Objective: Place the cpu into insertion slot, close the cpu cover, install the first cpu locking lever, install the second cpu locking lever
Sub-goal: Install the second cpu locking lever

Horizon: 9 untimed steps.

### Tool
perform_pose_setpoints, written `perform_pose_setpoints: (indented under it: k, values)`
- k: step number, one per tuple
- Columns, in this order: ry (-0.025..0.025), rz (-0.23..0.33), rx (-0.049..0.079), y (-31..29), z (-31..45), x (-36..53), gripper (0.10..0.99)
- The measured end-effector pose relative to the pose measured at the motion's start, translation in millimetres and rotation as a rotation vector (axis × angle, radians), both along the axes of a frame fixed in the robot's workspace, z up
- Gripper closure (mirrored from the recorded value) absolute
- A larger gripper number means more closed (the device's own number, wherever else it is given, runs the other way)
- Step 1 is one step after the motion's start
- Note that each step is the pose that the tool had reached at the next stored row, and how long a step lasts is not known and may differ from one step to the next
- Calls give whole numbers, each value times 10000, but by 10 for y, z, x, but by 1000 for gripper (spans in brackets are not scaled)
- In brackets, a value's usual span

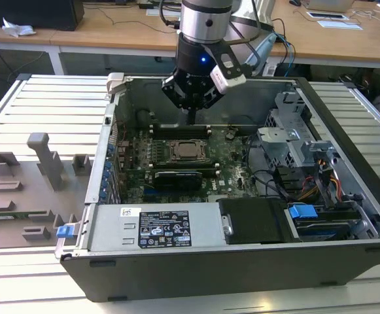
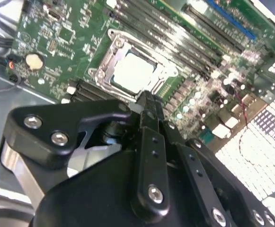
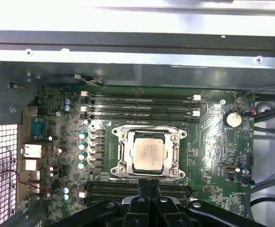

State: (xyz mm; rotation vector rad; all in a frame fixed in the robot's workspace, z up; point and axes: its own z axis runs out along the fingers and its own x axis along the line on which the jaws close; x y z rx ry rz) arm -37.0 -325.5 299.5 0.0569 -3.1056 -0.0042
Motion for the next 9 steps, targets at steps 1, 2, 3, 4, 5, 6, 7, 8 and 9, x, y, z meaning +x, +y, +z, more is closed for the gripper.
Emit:
perform_pose_setpoints:
  k: [1, 2, 3, 4, 5, 6, 7, 8, 9]
  values:
    - [1, 0, -1, 0, 1, 0, 980]
    - [2, 0, -2, 0, 2, 0, 980]
    - [2, 0, -2, 0, 2, 0, 980]
    - [1, 0, -2, 0, 3, 0, 980]
    - [2, 0, -2, 0, 3, 0, 980]
    - [2, 0, -2, 0, 4, 0, 980]
    - [2, 0, -2, 0, 4, 0, 980]
    - [2, 0, -2, 0, 4, 0, 980]
    - [2, -1, -2, 0, 5, 0, 980]
